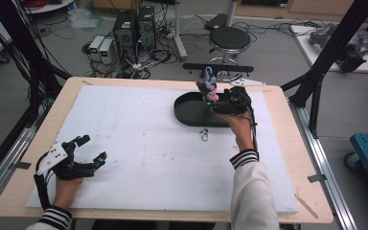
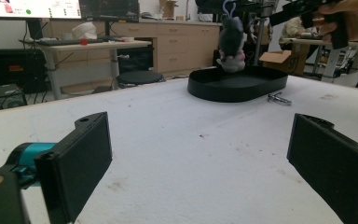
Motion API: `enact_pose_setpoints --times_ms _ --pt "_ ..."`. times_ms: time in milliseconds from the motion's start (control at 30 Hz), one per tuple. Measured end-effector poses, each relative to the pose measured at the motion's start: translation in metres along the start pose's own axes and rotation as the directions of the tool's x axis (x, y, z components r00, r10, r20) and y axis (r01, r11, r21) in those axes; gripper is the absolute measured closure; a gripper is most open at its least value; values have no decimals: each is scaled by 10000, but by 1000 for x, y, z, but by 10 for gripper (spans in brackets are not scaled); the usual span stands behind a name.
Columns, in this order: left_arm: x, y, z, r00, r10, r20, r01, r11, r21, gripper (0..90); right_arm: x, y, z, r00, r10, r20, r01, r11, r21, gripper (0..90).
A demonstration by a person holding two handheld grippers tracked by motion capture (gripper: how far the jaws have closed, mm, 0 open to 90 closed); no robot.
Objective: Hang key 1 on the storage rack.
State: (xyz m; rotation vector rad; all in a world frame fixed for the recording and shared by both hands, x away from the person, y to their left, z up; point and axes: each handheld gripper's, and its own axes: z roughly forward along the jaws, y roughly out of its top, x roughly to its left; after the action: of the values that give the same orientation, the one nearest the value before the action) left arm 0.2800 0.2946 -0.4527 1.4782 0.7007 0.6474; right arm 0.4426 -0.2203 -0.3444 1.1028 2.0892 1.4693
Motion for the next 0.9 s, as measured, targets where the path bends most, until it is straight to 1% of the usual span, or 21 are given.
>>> enact_pose_setpoints --times_ms 67,167,233,267,333,467,567,633,667,700,800,833,900 --pt "0 0 -1 10000 81 -2 -81 10000 7 68 2 0 -10 9997 -206 -106 205 9998 -75 8" --pt "0 0 0 10000 13 -36 -13 10000 -33 68 5 -1 -27 9983 -498 -306 492 9986 -204 7" --pt "0 0 0 10000 11 -35 -11 10000 -38 68 6 -2 -35 9972 -612 -423 602 9979 -247 8" --pt "0 0 0 10000 31 -32 -31 10000 -26 68 6 -3 -39 9967 -668 -453 653 9972 -353 8" --pt "0 0 -1 10000 57 -8 -57 10000 0 68 8 -7 -48 9959 -711 -554 681 9962 -540 8" --pt "0 0 0 10000 44 -27 -44 10000 -22 68 11 -23 -64 9908 -1058 -843 999 9924 -719 8" --pt "0 0 0 10000 45 -30 -45 10000 -6 68 12 -36 -78 9883 -1007 -1141 885 9902 -1081 8" --pt "0 0 0 10000 53 -16 -53 10000 -13 68 12 -41 -82 9866 -1108 -1196 966 9882 -1186 8" --pt "0 0 -1 10000 81 -13 -81 10000 4 68 12 -44 -85 9862 -1094 -1246 953 9889 -1140 8" --pt "0 0 0 10000 71 -19 -71 10000 4 68 13 -46 -87 9860 -1109 -1249 971 9890 -1118 8" --pt "0 0 0 10000 78 -29 -78 10000 9 68 14 -52 -94 9830 -1177 -1407 983 9856 -1377 8" --pt "0 0 0 10000 60 -20 -59 10000 9 68 15 -53 -96 9812 -1271 -1450 1057 9835 -1468 8" --pt "0 0 -1 10000 79 -20 -79 10000 2 68 16 -56 -100 9790 -1332 -1544 1099 9825 -1504 8"
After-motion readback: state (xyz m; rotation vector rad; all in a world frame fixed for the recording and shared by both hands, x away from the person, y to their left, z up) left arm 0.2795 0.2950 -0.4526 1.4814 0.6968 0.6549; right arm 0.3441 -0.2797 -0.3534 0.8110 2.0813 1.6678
